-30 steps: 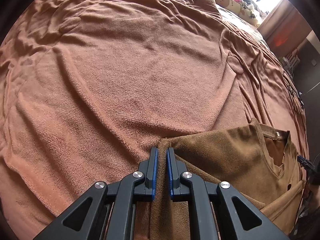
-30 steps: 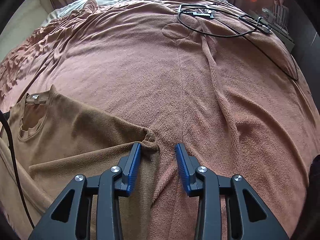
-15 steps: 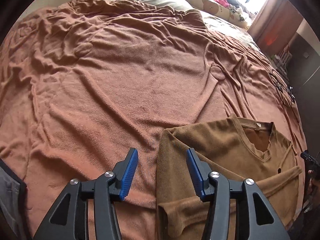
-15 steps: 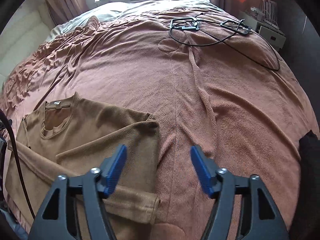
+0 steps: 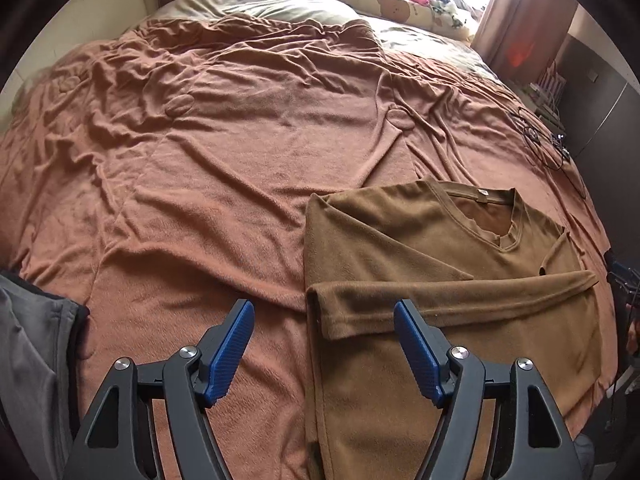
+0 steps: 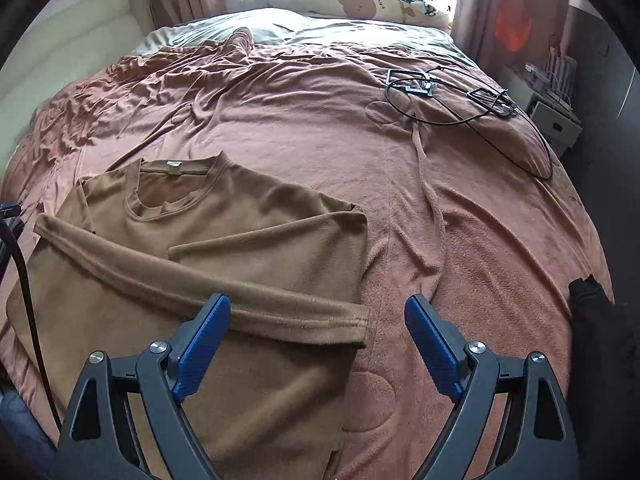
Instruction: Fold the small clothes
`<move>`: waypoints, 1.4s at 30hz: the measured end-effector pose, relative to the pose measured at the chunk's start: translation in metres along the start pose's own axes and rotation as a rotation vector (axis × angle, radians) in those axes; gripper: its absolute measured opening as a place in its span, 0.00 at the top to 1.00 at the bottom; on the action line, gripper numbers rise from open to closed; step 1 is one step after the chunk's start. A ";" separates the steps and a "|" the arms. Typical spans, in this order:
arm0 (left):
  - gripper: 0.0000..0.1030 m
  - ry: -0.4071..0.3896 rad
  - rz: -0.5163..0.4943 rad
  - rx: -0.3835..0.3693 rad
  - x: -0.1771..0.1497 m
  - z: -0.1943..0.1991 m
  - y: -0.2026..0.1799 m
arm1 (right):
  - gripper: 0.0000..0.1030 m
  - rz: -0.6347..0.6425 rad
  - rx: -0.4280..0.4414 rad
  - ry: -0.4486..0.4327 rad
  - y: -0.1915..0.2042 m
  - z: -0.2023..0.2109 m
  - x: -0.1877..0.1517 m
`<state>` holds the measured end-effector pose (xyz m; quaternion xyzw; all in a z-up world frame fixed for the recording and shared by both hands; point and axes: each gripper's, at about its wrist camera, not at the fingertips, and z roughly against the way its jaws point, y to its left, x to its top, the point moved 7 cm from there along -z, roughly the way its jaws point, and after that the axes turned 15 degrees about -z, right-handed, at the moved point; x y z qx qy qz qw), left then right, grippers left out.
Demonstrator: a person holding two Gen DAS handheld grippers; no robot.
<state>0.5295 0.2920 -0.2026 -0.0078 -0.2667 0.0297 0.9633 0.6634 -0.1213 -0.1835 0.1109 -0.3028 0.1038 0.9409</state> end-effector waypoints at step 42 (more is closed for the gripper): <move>0.86 -0.038 0.245 -0.179 -0.026 -0.024 -0.010 | 0.14 0.121 -0.044 0.045 -0.015 -0.012 -0.054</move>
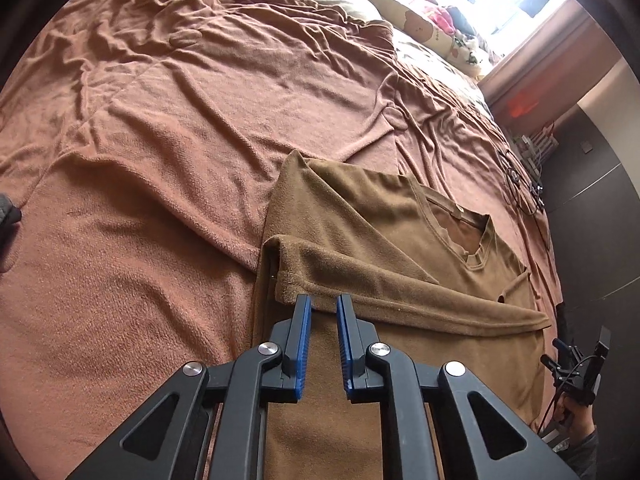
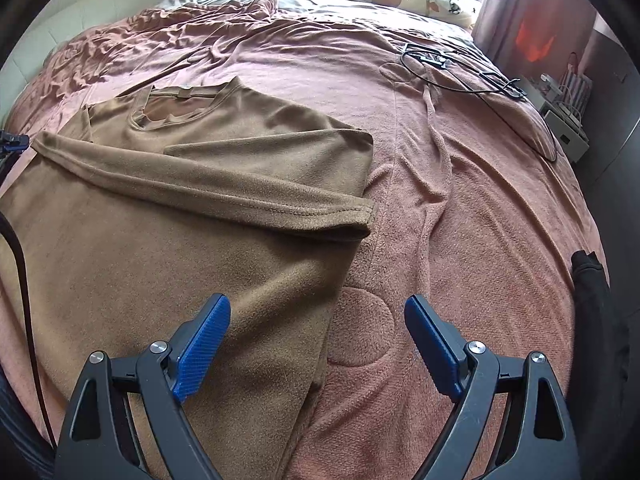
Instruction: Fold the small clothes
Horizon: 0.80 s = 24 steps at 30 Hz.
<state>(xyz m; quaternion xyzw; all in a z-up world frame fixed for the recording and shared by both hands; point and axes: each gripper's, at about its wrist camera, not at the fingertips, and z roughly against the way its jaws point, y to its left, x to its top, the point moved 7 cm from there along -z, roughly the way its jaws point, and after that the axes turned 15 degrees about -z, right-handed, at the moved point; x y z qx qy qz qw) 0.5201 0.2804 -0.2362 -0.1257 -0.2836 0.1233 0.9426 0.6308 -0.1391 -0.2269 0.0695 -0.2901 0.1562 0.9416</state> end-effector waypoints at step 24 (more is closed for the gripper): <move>0.94 0.025 0.062 0.017 0.007 -0.027 0.023 | 0.27 0.045 -0.089 -0.035 -0.003 -0.024 0.019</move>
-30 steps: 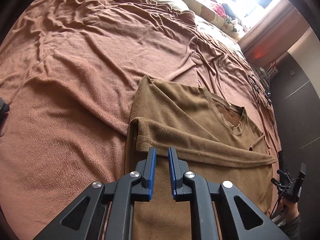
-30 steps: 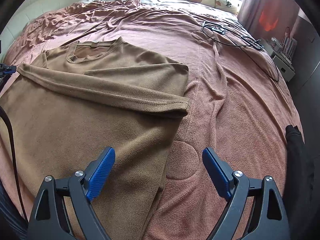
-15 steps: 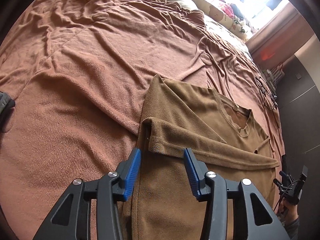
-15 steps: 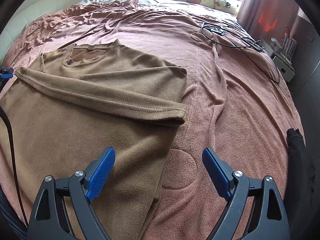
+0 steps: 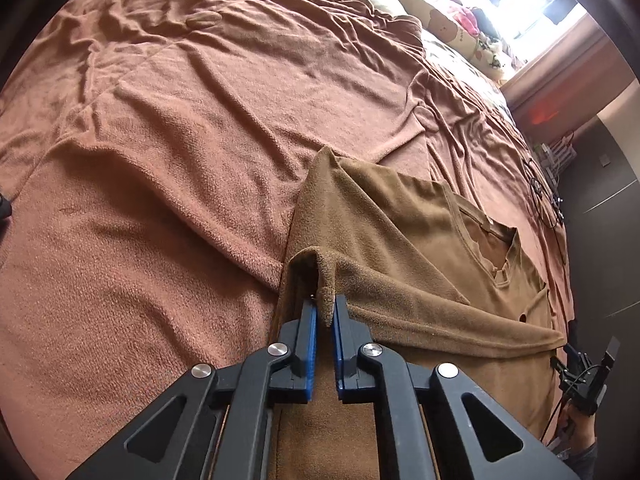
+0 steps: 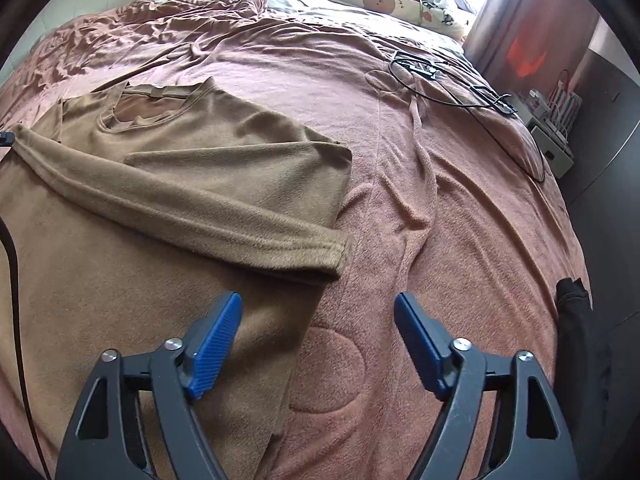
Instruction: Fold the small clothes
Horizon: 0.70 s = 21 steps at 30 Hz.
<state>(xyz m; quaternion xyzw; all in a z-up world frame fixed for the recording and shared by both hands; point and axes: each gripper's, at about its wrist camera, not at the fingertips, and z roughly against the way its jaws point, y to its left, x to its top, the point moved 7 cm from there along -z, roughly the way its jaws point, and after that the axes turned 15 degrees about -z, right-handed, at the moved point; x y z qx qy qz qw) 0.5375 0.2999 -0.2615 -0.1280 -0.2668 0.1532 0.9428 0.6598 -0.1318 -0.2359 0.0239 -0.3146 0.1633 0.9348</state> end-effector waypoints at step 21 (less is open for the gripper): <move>0.91 -0.053 0.117 0.041 0.045 -0.006 0.017 | 0.62 -0.280 0.087 -0.010 -0.020 -0.040 0.046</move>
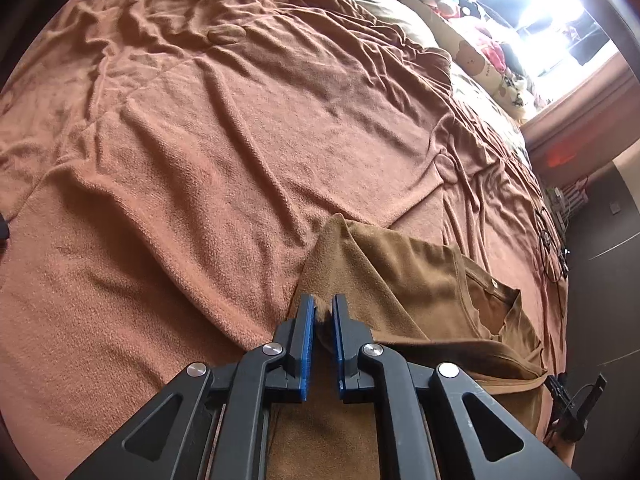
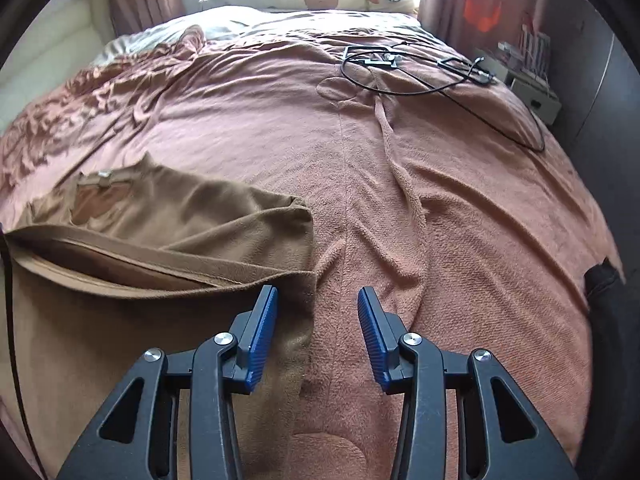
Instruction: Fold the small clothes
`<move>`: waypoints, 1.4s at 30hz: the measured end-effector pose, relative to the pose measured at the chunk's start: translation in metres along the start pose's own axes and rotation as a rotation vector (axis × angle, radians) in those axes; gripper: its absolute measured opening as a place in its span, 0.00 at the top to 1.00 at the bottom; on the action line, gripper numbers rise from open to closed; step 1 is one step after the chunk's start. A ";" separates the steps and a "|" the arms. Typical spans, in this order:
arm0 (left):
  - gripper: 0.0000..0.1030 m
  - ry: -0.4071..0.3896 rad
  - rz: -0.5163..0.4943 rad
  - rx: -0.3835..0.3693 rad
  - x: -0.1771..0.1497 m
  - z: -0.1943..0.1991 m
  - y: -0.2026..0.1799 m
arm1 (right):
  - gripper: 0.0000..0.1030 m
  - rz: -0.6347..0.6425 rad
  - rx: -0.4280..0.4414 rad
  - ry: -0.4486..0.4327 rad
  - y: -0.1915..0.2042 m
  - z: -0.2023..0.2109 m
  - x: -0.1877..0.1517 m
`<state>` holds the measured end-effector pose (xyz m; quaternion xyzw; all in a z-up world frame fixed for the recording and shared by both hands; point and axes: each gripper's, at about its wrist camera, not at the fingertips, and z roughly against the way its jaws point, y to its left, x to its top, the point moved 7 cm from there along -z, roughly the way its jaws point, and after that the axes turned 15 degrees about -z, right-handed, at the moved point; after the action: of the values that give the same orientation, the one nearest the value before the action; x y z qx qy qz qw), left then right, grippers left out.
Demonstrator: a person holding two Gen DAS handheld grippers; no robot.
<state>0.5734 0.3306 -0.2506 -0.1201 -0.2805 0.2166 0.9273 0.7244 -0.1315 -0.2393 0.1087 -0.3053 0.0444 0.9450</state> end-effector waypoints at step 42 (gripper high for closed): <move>0.86 0.072 -0.279 0.055 0.003 -0.052 -0.010 | 0.81 -0.036 0.088 0.071 0.005 -0.030 0.005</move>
<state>0.6090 0.3176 -0.2879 -0.0622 -0.2552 0.0886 0.9608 0.7443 -0.1191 -0.2593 0.1538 -0.2671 0.0446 0.9503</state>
